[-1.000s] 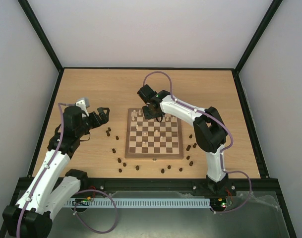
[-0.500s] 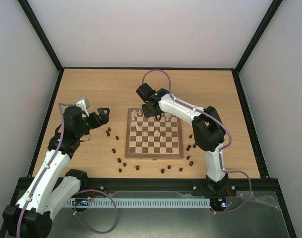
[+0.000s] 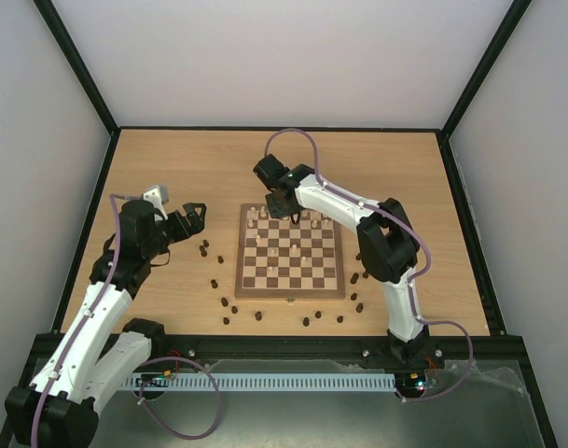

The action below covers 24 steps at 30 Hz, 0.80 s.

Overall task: Set up the chess pieces on the board
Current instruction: Move the chess piece to the chessboard.

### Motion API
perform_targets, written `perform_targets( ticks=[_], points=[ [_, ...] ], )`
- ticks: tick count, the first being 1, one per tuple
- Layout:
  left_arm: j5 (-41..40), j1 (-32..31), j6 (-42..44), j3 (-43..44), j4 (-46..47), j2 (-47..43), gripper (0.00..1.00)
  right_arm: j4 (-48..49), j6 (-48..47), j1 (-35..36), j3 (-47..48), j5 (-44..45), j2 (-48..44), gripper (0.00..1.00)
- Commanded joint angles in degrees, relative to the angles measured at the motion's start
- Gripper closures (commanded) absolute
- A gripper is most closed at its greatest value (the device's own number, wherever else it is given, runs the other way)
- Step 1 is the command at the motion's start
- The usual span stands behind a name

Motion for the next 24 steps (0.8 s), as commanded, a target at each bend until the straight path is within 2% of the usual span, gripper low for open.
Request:
perform_targets(
  ticks=[1,24],
  points=[
    [-0.49,-0.27,0.27,-0.9,1.38,-0.35,0.01,-3.18,-0.71,-0.12,1.76,1.28,1.58,0.86],
    [-0.75,-0.27,0.23,-0.98,1.37,-0.35,0.01,-3.35,-1.18,-0.59,3.07,1.53,2.94,0.83]
  ],
)
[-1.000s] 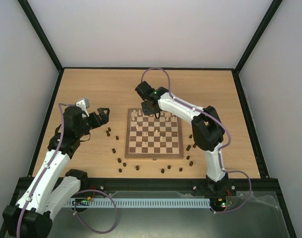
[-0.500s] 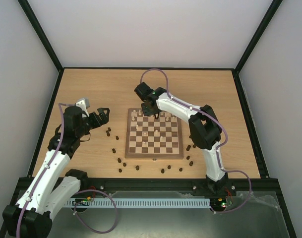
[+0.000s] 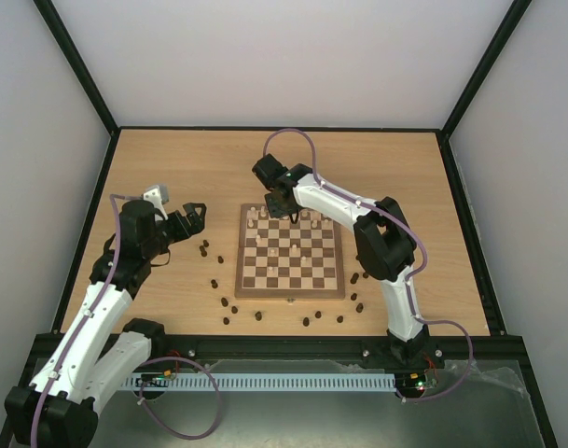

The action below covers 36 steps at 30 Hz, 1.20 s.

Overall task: Set up the chess pieces on the board
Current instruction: Move the chess piece to the chessboard.

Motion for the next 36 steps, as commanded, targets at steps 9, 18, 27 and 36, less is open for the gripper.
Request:
perform_targets(
  ticks=[9,18,27,36],
  points=[
    [-0.45,-0.09,0.21,-0.98,1.44,-0.33,0.0,-2.9,-0.62,-0.21,1.77,1.14,1.02,0.83],
    [-0.41,-0.09,0.24,-0.88,1.63,-0.25,0.0,-2.76,-0.71,-0.28,2.25,0.86,1.62,0.83],
    [-0.4,-0.08,0.22,-0.97,1.69,-0.23,0.01,-2.9,-0.79,-0.35,2.69,0.8,2.21,0.8],
    [-0.32,-0.07,0.2,-0.89,1.79,-0.06,0.0,-2.86,-0.71,-0.37,2.78,0.37,0.58,0.7]
  ],
)
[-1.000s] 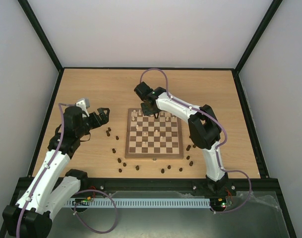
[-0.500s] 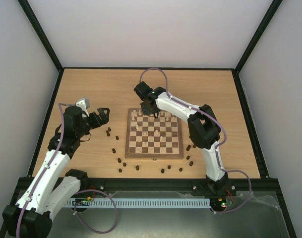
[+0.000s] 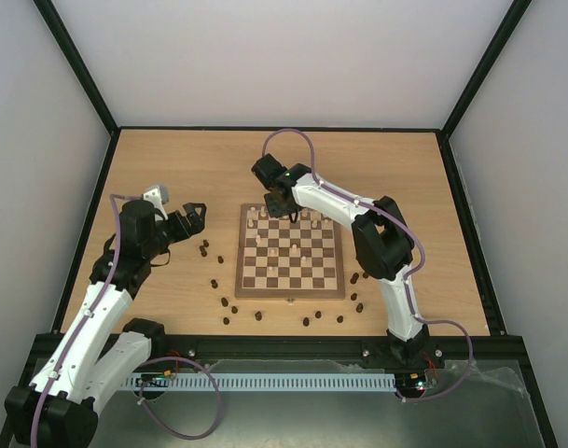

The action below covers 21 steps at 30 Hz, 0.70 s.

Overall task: Set up the chess pieces on the board
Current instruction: Move the chess piece to the chessboard.

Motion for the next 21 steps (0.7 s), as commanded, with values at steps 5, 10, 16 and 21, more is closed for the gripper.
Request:
perform_targets(
  ticks=[5,10,16,21],
  points=[
    [-0.29,-0.09,0.21,-0.8,1.74,-0.1,0.0,-2.96,-0.1,-0.35,2.3,0.11,-2.42,0.67],
    [-0.11,-0.09,0.32,-0.55,1.68,-0.13,0.01,-3.32,0.25,-0.34,1.32,0.55,-7.0,0.49],
    [0.1,-0.09,0.3,-0.96,1.83,-0.58,0.0,-2.47,0.6,-0.3,-4.53,-1.09,-16.05,0.17],
    [2.18,-0.17,0.41,-1.54,2.51,-0.97,0.01,0.08,0.7,-0.32,-16.3,-1.83,-26.15,0.01]
  ],
)
